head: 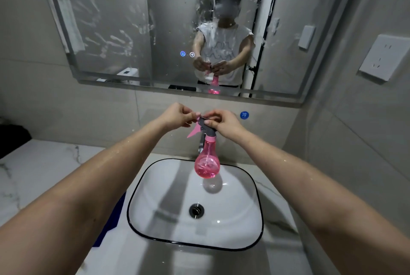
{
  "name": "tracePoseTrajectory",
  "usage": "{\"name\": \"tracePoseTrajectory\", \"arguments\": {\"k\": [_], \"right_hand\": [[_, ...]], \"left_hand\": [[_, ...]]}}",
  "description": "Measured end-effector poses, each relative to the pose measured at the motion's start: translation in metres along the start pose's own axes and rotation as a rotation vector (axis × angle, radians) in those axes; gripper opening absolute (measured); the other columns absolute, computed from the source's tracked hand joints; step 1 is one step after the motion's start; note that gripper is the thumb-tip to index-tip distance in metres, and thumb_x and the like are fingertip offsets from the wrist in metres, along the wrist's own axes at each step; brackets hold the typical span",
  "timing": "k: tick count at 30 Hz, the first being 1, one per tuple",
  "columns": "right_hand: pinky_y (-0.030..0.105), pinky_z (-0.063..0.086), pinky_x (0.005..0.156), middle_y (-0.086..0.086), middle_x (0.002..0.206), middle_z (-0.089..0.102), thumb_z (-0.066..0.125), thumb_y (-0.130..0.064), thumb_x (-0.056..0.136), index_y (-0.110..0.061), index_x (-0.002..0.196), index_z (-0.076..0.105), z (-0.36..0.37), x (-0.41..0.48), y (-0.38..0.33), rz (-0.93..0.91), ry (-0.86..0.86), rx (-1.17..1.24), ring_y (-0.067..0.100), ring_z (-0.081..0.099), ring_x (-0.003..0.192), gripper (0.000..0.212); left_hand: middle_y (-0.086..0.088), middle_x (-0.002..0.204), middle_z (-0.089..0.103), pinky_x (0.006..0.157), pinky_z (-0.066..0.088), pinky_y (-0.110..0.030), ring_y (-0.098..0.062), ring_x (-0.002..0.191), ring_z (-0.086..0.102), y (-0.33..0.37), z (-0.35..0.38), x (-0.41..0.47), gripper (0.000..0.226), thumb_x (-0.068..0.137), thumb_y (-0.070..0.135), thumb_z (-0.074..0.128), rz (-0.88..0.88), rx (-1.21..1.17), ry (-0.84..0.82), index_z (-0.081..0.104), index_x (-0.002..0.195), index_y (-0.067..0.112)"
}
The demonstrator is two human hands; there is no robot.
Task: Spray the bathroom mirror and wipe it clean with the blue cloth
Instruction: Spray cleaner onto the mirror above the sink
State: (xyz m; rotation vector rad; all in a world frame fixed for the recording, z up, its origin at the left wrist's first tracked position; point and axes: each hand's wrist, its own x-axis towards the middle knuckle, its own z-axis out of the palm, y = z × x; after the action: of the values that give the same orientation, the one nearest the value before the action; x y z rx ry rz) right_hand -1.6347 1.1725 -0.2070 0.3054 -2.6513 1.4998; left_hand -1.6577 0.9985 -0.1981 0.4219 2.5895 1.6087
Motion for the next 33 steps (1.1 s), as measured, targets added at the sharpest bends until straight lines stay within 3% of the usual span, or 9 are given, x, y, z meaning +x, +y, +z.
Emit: {"name": "tracePoseTrajectory", "arguments": {"k": [4,7,12,16,19,22,26,33], "right_hand": [[0.019,0.050,0.079,0.011,0.105,0.068,0.063,-0.006,0.087,-0.005,0.113,0.063,-0.007,0.002,-0.001,0.002,0.027,0.019,0.014,0.062,0.094,0.026],[0.024,0.050,0.083,0.008,0.101,0.069,0.065,-0.007,0.086,-0.007,0.112,0.064,-0.007,0.003,-0.001,-0.013,0.025,-0.005,0.013,0.062,0.093,0.026],[0.018,0.047,0.078,0.004,0.101,0.068,0.065,-0.009,0.086,-0.008,0.112,0.065,-0.007,0.000,0.002,-0.022,0.018,-0.005,0.009,0.060,0.093,0.025],[0.010,0.046,0.071,0.002,0.099,0.067,0.065,-0.010,0.087,-0.010,0.112,0.064,-0.008,-0.002,0.003,-0.020,0.011,-0.005,0.007,0.060,0.092,0.025],[0.018,0.048,0.079,0.006,0.102,0.068,0.065,-0.010,0.087,-0.008,0.113,0.064,-0.009,-0.002,0.005,-0.017,0.014,0.016,0.009,0.060,0.093,0.026],[0.023,0.050,0.083,0.009,0.105,0.069,0.065,-0.009,0.086,-0.008,0.113,0.064,-0.008,-0.001,0.008,-0.018,0.016,0.033,0.012,0.061,0.094,0.027],[0.019,0.048,0.078,0.007,0.104,0.068,0.065,-0.008,0.086,-0.009,0.112,0.064,-0.006,0.000,0.010,-0.022,0.013,0.027,0.011,0.060,0.094,0.026],[0.022,0.049,0.082,0.007,0.105,0.068,0.064,-0.009,0.087,-0.009,0.112,0.063,-0.005,-0.001,0.012,-0.030,-0.014,0.035,0.013,0.061,0.097,0.025]], "left_hand": [[-0.003,0.099,0.062,0.076,0.051,-0.016,-0.006,0.086,0.059,0.000,0.001,-0.003,0.044,0.084,0.003,0.064,0.043,-0.172,-0.053,0.052,0.126,0.005],[-0.011,0.097,0.062,0.066,0.050,-0.008,0.003,0.068,0.063,0.001,0.005,-0.003,0.041,0.080,-0.008,0.064,0.094,-0.081,-0.005,0.057,0.120,-0.004],[-0.013,0.096,0.066,0.067,0.051,-0.008,0.007,0.062,0.063,-0.004,0.008,0.002,0.031,0.082,0.004,0.067,0.099,-0.071,0.034,0.063,0.111,-0.006],[-0.004,0.077,0.064,0.067,0.053,-0.010,0.005,0.056,0.061,-0.005,0.010,0.003,0.030,0.083,0.014,0.067,0.075,-0.054,0.046,0.067,0.107,-0.004],[-0.007,0.075,0.062,0.065,0.052,-0.011,-0.002,0.061,0.059,-0.005,0.012,0.003,0.031,0.083,0.016,0.067,0.073,-0.052,0.082,0.067,0.106,-0.006],[-0.010,0.096,0.066,0.066,0.049,-0.006,-0.006,0.078,0.063,-0.002,0.014,-0.001,0.034,0.082,0.009,0.068,0.099,-0.056,0.063,0.062,0.114,-0.003],[-0.012,0.097,0.067,0.064,0.048,-0.004,0.011,0.061,0.061,-0.003,0.012,-0.002,0.034,0.076,0.000,0.071,0.119,-0.003,0.083,0.065,0.109,-0.004],[-0.009,0.081,0.068,0.066,0.053,-0.010,0.003,0.057,0.062,-0.008,0.011,-0.002,0.031,0.082,0.014,0.067,0.077,-0.009,0.066,0.066,0.107,-0.004]]}}
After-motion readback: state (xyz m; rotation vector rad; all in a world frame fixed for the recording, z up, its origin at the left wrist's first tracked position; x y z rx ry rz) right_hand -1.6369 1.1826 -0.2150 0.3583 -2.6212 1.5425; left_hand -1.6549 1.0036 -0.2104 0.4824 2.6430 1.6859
